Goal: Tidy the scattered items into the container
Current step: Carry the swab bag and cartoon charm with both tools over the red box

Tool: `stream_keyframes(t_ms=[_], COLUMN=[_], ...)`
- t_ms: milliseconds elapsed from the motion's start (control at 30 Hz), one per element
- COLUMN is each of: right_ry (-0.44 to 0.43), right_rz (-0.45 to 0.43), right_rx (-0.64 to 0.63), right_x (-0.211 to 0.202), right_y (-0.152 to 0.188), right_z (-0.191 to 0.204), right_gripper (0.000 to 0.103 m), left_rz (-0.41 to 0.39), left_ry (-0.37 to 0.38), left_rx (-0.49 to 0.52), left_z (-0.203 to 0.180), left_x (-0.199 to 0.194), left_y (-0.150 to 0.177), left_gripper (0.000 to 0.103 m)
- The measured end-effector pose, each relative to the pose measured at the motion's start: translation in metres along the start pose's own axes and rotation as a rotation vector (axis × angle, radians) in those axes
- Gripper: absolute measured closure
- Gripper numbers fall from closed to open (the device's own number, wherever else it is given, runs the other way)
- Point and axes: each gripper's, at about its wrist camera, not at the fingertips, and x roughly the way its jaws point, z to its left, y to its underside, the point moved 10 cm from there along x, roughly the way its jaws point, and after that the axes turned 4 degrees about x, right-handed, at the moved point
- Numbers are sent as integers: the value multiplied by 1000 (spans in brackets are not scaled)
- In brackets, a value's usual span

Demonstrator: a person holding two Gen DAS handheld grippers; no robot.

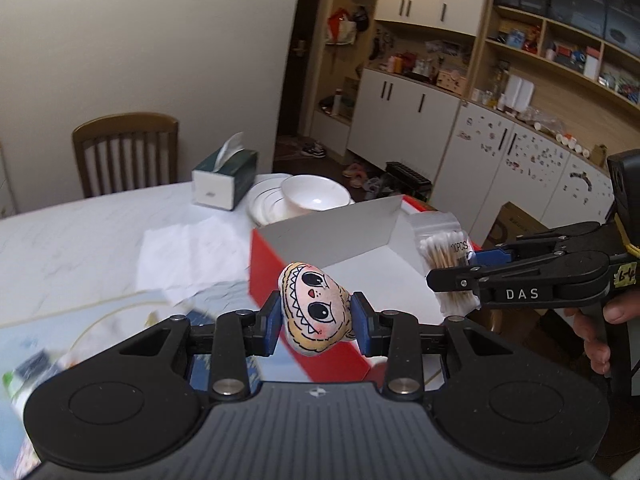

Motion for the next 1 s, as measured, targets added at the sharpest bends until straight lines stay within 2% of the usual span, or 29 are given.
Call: stream_keyframes(t_ms=[367, 633, 767, 1000], right_ry=[42, 52, 53, 28], right_rz=[26, 56, 90, 206], right_rx=[-14, -39, -45, -87], right_x=[20, 38, 54, 90], right_y=[-3, -7, -3, 9], right_z=[-44, -67, -77, -83], right_gripper=[68, 68, 68, 68], left_rz=[36, 88, 148, 262], left_ry=[72, 87, 87, 80], left_rx=[99, 184, 208, 241], left_z=[-38, -53, -56, -60], left_x=[63, 116, 145, 187], left_y=[-34, -50, -44, -24], left_gripper=[68, 68, 68, 68])
